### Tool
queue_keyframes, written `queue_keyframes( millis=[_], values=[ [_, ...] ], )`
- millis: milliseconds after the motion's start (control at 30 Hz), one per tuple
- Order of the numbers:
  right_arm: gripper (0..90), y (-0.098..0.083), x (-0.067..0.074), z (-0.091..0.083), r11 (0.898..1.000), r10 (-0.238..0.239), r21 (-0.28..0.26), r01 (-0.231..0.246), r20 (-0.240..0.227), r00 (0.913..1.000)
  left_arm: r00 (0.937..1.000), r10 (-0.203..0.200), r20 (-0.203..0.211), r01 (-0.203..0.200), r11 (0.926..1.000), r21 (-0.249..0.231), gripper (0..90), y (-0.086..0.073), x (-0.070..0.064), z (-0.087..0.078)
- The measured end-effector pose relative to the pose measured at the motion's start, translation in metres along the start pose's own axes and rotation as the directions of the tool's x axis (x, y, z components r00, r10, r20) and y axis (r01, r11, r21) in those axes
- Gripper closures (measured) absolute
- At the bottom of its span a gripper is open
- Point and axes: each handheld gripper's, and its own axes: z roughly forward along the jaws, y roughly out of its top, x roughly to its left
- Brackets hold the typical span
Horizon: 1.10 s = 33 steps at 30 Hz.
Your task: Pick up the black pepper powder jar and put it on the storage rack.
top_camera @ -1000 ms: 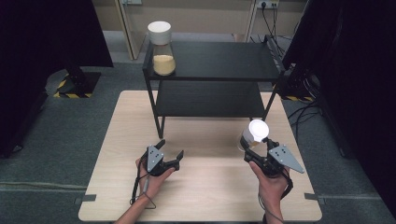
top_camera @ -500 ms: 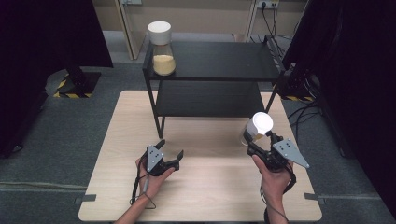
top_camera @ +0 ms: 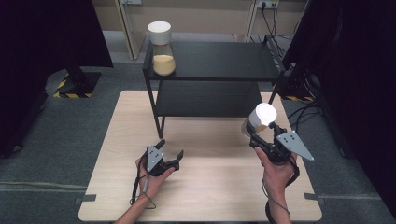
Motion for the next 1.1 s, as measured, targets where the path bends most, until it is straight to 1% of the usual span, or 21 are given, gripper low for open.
queue_keyframes(
  millis=[500, 1100],
  values=[
    [30.9, 0.017, -0.002, 0.010, 1.000, -0.008, -0.021, 0.008, 0.008, 0.9999, 1.0000, 0.001, 0.000, -0.001, 1.0000, 0.001, 12.8, 0.000, 0.000, 0.000],
    [30.9, 0.040, -0.004, 0.022, 0.998, -0.013, -0.060, 0.013, 0.016, 0.9998, 1.0000, 0.000, 0.000, 0.000, 1.0000, 0.001, 12.8, 0.000, 0.000, 0.000]
  ],
)
